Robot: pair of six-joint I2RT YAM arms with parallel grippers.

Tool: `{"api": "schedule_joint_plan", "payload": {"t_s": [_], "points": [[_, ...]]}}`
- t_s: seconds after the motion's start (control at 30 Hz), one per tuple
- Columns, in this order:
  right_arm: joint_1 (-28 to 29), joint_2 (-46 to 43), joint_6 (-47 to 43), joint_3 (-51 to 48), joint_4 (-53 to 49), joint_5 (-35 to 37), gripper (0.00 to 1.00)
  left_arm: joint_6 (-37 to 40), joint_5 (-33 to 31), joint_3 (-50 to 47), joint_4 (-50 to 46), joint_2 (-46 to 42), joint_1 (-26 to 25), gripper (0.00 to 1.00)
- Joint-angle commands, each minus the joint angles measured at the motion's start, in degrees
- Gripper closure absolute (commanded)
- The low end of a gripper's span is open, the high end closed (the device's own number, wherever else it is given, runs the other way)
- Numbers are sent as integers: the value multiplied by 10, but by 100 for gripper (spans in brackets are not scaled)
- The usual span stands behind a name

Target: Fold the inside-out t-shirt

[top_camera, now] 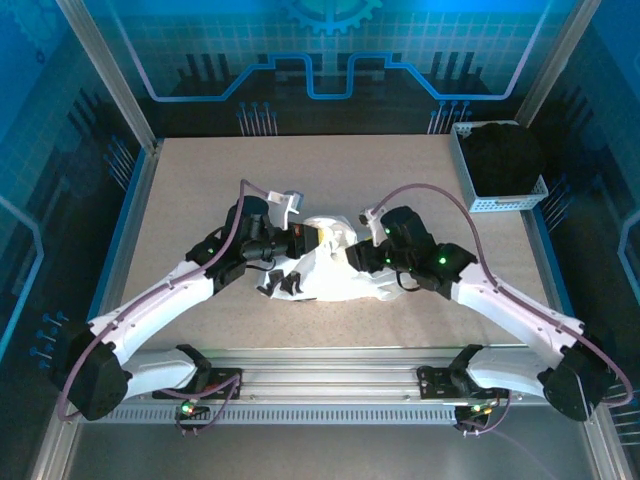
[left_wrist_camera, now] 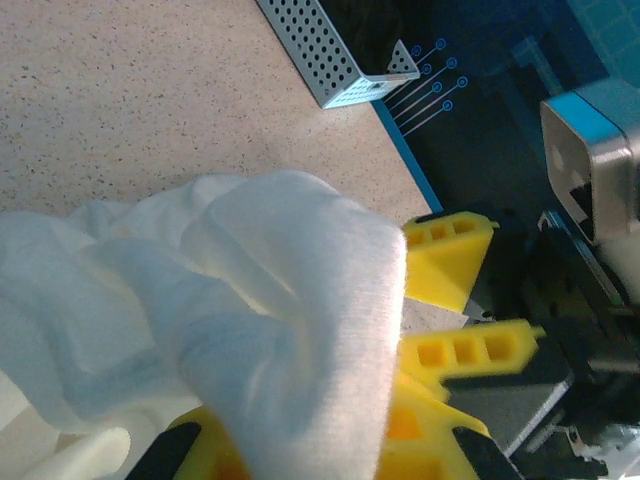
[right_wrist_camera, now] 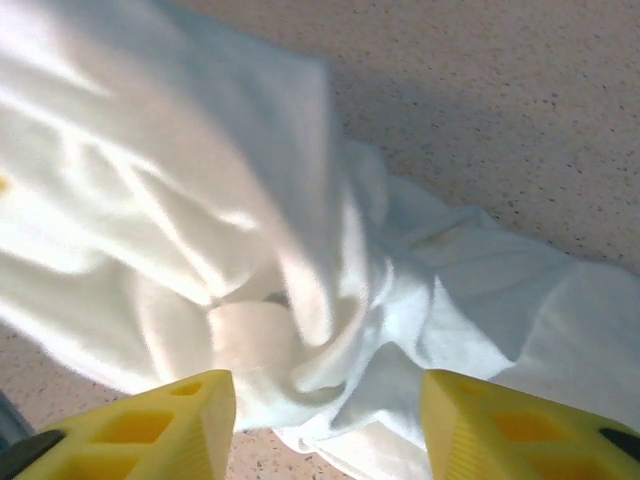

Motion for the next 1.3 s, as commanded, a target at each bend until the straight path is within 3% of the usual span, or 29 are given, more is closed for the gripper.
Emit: {"api": "schedule_joint_plan", "payload": {"t_s": [0.0,0.2,0.23,0.3,0.37,0.53,0.7,0.87,0.93,1.0,1.03,1.13,1.27], "points": [[5,-3,10,-32,53,-10,45,-12,19,-6,-8,-13,4,100],[5,68,25,-21,113,-53,45,-15,18,-15,2,-27,4,100],[4,77,22,-17,116,-60,51,-15,16,-17,2,-30,5,100],[0,77,10,-17,120,-75,74,-21,7,-23,0,-41,9,100],[-12,52,-4,-31,142,-102,87,-42,3,-34,1,-52,27,100],[-78,-12,-7,-96,229,-274,95,-82,24,-61,13,-56,83,100],[-111,-32,-6,-103,274,-376,99,-74,26,-64,5,-45,91,100],[-115,-2,5,-86,305,-427,100,-33,17,-55,-23,-34,90,79],[-115,9,0,-83,307,-440,100,-20,8,-57,-27,-42,90,63],[-115,13,-9,-80,305,-455,100,4,-39,-50,-69,-55,89,44],[-115,13,-15,-78,300,-462,100,17,-68,-46,-92,-62,87,39],[-116,9,-41,-66,274,-473,100,68,-156,-32,-151,-92,66,29],[-121,17,-70,-45,236,-506,100,133,-192,-33,-144,-130,2,19]]}}
